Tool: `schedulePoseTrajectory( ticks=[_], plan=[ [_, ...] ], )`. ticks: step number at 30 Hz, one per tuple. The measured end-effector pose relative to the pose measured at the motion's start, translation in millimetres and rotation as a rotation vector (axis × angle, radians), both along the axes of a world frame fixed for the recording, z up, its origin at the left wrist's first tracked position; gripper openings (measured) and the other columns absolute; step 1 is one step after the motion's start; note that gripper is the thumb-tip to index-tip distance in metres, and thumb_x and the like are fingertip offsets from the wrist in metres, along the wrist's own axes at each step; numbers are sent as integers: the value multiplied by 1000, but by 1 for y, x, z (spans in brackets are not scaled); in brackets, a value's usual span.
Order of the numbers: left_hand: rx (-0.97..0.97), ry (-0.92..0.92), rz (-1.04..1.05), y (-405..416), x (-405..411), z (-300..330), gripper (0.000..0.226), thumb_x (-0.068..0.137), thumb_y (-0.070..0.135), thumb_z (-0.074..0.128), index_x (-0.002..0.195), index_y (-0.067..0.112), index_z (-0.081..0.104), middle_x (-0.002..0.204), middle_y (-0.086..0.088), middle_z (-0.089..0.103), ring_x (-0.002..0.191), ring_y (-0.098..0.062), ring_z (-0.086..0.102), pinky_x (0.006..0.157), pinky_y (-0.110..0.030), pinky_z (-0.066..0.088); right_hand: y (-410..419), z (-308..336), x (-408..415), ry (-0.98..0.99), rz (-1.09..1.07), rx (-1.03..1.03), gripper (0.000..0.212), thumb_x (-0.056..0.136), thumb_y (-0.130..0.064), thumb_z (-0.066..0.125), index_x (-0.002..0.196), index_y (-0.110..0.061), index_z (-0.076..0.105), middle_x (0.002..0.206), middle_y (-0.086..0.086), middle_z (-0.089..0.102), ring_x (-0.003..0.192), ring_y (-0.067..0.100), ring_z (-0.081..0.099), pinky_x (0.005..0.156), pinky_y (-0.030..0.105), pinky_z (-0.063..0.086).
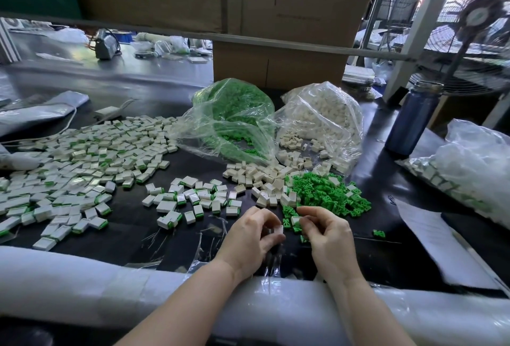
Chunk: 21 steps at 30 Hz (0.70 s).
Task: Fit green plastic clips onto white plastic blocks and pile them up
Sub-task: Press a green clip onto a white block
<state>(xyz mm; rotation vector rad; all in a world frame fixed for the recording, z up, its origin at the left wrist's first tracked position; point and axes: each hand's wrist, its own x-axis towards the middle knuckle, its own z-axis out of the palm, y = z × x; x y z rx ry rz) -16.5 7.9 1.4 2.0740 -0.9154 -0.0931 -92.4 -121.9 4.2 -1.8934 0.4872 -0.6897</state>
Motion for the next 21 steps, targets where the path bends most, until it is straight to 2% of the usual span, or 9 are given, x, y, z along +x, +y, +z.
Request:
schedulePoseTrajectory(
  ticks=[2, 5, 8, 11, 14, 16, 19, 21],
  plan=[
    [-17, 35, -14, 0, 0, 1, 12, 85, 21, 67, 94, 21, 59, 95, 9, 54, 87, -9, 55, 84, -18, 45, 0, 1, 0, -11, 19, 53, 17, 84, -1, 64, 84, -15, 72, 74, -2, 70, 68, 10, 61, 70, 24, 52],
    [-26, 63, -19, 1, 0, 2, 17, 82, 15, 69, 93, 22, 58, 95, 7, 57, 86, -9, 57, 84, -19, 47, 2, 3, -1, -34, 52, 123, 14, 82, 3, 65, 82, -10, 70, 72, 3, 70, 65, 9, 62, 65, 22, 53],
    [-67, 109, -16, 1, 0, 2, 24, 78, 8, 72, 89, 24, 58, 85, 5, 61, 80, -11, 60, 78, -18, 50, 4, 6, -1, -37, 70, 143, 14, 81, 4, 66, 82, -10, 69, 72, 5, 69, 62, 5, 62, 65, 20, 54],
    [-111, 125, 3, 2, 0, 2, 24, 76, 7, 74, 89, 27, 67, 81, 13, 55, 74, -3, 56, 74, -7, 43, 4, 6, -1, -28, 69, 133, 15, 81, 3, 67, 84, -11, 69, 76, 4, 70, 69, 10, 64, 70, 24, 56],
    [-170, 189, 4, 1, 1, 2, 17, 78, 7, 72, 91, 18, 73, 82, 13, 59, 76, -2, 57, 74, -5, 42, 4, 5, -1, -18, 77, 102, 15, 81, 2, 67, 79, -13, 69, 73, 2, 70, 69, 12, 64, 72, 29, 56],
    [-202, 243, 20, 1, 1, 2, 16, 81, 9, 70, 93, 18, 73, 85, 8, 65, 80, -6, 62, 78, -8, 46, 3, 5, -1, -17, 89, 72, 17, 81, 1, 68, 76, -15, 69, 71, 0, 69, 71, 13, 64, 72, 28, 55],
    [-251, 366, 24, 2, 2, 3, 16, 83, 8, 67, 92, 20, 70, 88, -3, 70, 84, -16, 66, 85, -25, 53, 3, 6, -1, -25, 119, 63, 19, 80, 0, 68, 73, -18, 69, 69, -2, 69, 69, 8, 63, 70, 22, 52],
    [-259, 384, 9, 2, 2, 4, 15, 83, 7, 67, 88, 21, 67, 88, -5, 70, 83, -16, 66, 84, -29, 54, 4, 7, -1, -38, 146, 99, 20, 80, 2, 68, 73, -17, 69, 68, -1, 69, 66, 6, 62, 66, 18, 51]
  ],
)
